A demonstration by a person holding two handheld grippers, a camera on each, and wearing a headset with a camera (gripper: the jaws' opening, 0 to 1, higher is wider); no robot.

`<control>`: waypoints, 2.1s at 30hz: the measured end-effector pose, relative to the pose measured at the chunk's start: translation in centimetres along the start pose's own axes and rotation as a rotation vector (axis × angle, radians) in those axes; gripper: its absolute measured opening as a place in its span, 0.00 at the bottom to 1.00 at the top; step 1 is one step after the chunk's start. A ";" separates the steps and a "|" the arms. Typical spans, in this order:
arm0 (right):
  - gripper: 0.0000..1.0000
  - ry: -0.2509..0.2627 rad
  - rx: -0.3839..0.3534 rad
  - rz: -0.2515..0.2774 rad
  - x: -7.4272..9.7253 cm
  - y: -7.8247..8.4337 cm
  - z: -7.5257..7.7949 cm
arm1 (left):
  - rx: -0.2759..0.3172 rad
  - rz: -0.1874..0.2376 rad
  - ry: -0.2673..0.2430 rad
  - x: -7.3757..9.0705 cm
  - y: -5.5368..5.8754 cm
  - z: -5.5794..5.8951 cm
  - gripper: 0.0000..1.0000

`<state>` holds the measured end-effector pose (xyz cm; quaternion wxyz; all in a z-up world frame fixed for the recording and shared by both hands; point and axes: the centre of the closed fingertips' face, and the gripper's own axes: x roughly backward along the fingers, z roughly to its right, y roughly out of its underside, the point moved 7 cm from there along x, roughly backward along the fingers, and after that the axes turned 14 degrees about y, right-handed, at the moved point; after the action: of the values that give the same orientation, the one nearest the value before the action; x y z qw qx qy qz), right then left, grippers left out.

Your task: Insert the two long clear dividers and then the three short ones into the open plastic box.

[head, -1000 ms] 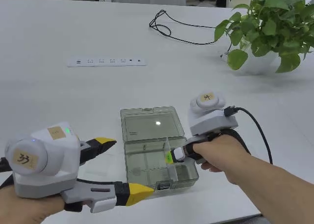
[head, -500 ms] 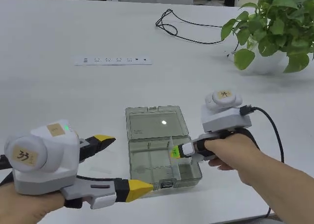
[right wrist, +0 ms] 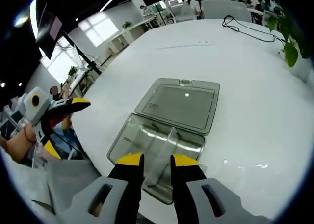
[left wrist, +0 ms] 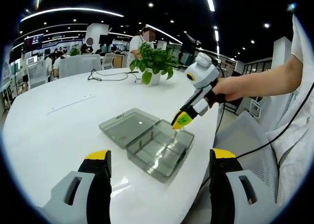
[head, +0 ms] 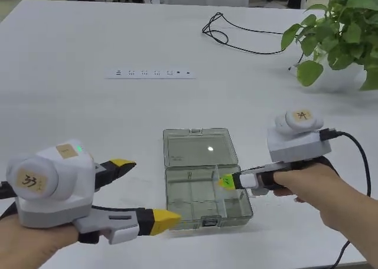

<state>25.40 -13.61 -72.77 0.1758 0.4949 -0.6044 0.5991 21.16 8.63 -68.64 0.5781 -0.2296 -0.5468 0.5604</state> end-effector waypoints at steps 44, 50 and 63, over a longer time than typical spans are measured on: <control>0.60 -0.197 0.498 0.268 6.0 3.1 3.8 | 0.215 -0.213 -0.261 0.8 3.9 -3.7 0.65; 0.59 -0.197 0.492 0.269 6.1 3.8 4.2 | 0.260 -0.326 -0.316 0.0 5.3 -4.6 0.59; 0.58 -0.193 0.454 0.287 6.1 4.5 4.6 | 0.303 -0.475 -0.393 -1.4 8.0 -5.7 0.49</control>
<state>20.73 -21.03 -71.34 -0.0845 0.4857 -0.5324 0.6881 23.40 11.48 -77.93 0.6037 0.1049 -0.5962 0.5187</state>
